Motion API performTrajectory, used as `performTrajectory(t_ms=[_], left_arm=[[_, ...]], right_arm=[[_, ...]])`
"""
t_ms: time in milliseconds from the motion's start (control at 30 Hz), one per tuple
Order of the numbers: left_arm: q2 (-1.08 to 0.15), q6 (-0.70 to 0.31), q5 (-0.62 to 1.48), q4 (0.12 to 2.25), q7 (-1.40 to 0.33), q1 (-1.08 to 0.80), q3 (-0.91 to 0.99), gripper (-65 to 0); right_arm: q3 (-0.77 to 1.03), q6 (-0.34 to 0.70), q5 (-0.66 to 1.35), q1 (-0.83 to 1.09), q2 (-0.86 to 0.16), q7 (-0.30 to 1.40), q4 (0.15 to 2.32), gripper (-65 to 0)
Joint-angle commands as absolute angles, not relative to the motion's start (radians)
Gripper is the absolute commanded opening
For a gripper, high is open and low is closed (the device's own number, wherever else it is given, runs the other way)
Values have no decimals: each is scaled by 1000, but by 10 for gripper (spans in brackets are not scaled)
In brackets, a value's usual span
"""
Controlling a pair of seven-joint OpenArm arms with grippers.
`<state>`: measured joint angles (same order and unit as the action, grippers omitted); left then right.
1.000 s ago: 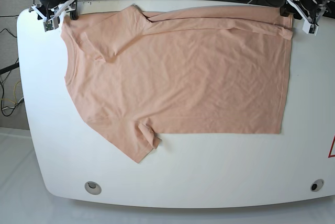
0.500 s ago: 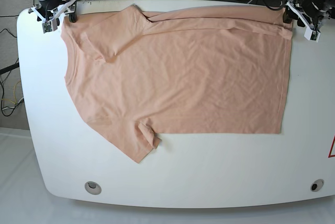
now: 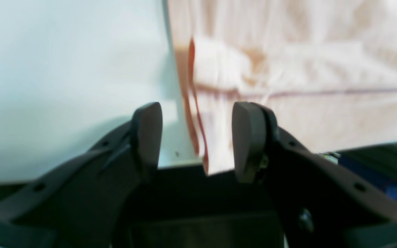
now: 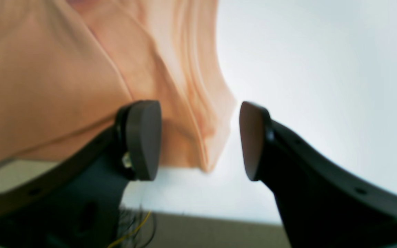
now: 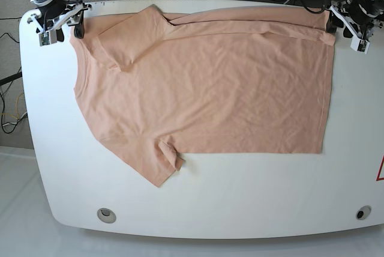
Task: Fold the T-shirt properly
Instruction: 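Open both grippers and release the folded edge, then move both open grippers over the shirt toward the hem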
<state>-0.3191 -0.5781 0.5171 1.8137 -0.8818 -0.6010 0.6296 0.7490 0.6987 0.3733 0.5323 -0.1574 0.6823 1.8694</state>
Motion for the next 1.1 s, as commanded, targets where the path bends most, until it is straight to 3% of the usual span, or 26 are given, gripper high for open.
performTrajectory(t_ms=[0,533,1067], left_arm=[[-332,-587,529,1859,-870,-595,649,-348],[-321,-588,532,1863,-893,-479,655,-350],[-311,-591,522,1839,-887,-451,633,-347]], right_arm=[[735,698,399,517,-185,656,1918,-303],[565,698,294,401,-162,693,1963,-304],[735,698,342,382,-180,684,1966,-300]])
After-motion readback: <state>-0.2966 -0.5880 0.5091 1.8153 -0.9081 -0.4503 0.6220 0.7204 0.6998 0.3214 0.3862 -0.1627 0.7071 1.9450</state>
